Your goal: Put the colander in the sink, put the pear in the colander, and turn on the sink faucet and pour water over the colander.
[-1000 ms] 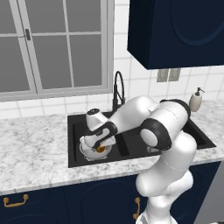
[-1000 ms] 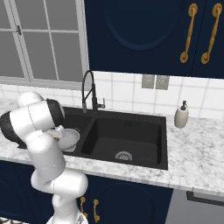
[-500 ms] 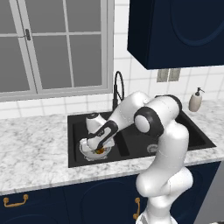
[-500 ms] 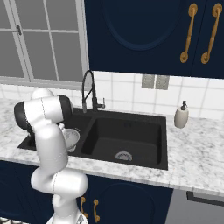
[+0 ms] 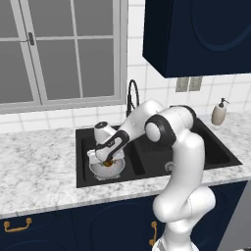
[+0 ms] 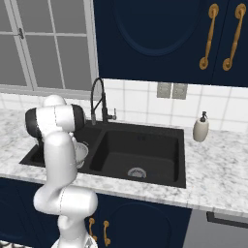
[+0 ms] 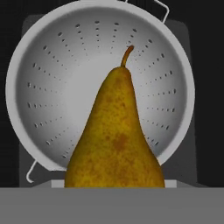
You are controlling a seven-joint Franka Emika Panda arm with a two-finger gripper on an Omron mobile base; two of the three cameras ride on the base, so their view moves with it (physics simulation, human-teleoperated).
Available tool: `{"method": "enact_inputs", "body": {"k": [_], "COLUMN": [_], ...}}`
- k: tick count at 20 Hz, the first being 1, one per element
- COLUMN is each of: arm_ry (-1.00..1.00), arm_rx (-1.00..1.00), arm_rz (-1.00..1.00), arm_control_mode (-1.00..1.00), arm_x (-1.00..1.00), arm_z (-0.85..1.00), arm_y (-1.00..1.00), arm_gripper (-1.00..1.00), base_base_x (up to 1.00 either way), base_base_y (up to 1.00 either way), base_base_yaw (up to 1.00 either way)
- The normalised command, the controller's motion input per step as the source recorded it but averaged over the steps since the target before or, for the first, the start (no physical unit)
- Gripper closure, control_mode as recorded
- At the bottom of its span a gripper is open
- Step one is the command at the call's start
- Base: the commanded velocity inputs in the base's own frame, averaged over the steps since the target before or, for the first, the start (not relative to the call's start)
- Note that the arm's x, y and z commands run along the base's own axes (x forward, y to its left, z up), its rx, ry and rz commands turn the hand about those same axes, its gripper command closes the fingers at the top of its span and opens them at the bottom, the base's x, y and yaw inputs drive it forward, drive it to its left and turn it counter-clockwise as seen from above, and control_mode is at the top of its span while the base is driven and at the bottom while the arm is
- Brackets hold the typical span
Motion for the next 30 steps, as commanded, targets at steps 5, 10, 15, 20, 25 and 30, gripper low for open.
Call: {"method": "enact_inputs", "body": {"k": [5, 10, 15, 20, 25, 30], "arm_ry": [0.00, 0.00, 0.00, 0.00, 0.00, 0.00], "arm_rx": [0.00, 0.00, 0.00, 0.00, 0.00, 0.00], "arm_rz": [0.00, 0.00, 0.00, 0.00, 0.00, 0.00], "arm_control_mode": [-1.00, -1.00, -1.00, -1.00, -1.00, -1.00], "arm_x": [0.54, 0.32, 0.17, 0.13, 0.09, -0.01], "arm_z": [-0.09, -0.36, -0.44, -0.45, -0.31, 0.00], "arm_y": [0.02, 0.00, 0.00, 0.00, 0.00, 0.00], "arm_gripper": [1.00, 1.00, 1.00, 1.00, 1.00, 1.00], "base_base_x": [0.00, 0.00, 0.00, 0.00, 0.00, 0.00], "base_base_y": [0.00, 0.00, 0.00, 0.00, 0.00, 0.00], "base_base_yaw": [0.00, 0.00, 0.00, 0.00, 0.00, 0.00]}}
